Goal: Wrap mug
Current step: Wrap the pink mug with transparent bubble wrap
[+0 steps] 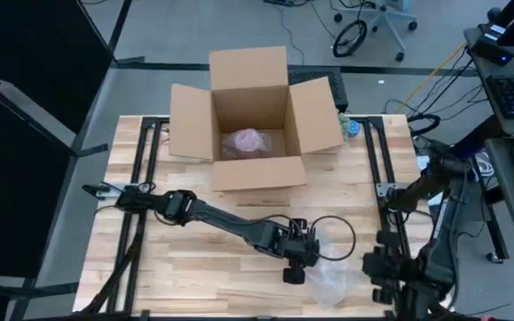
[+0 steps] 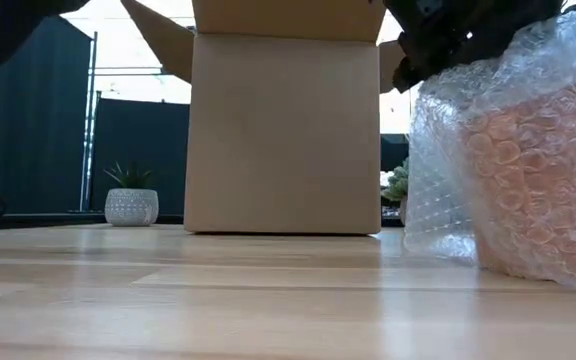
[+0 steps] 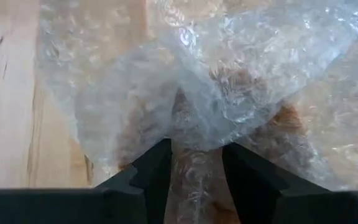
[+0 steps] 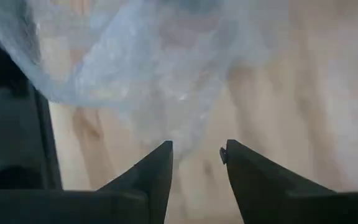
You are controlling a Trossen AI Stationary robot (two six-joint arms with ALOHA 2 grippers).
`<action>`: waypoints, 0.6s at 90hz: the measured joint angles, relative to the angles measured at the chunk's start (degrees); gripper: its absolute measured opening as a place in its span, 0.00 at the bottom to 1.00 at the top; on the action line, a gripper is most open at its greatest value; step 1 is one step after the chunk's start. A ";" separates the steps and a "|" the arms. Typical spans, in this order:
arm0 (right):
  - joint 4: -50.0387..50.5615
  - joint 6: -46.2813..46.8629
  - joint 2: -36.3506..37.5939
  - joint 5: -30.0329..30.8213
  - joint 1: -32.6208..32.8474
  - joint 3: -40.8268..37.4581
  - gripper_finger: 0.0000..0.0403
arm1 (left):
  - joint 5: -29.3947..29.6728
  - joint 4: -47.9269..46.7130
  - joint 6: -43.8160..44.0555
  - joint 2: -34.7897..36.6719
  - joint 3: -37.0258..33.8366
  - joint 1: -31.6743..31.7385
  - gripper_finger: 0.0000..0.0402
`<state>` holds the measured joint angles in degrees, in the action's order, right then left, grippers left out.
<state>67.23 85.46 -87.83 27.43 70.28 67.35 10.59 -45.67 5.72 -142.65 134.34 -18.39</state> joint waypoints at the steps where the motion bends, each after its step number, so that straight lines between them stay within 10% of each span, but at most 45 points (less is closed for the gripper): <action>1: -1.29 0.44 -0.03 0.40 0.22 -1.04 0.33 | 0.00 0.00 0.00 0.00 0.00 0.00 0.33; 23: -20.67 -6.31 -0.11 18.01 -4.38 -12.17 0.32 | 0.02 0.42 0.15 0.00 0.00 -0.07 0.33; 54: -39.96 -46.00 -0.05 16.40 -18.63 -11.84 0.25 | 0.03 2.10 0.09 0.00 0.00 -0.13 0.33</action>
<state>27.28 39.47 -87.88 43.83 51.64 55.51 10.62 -43.57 5.81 -142.65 134.34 -18.52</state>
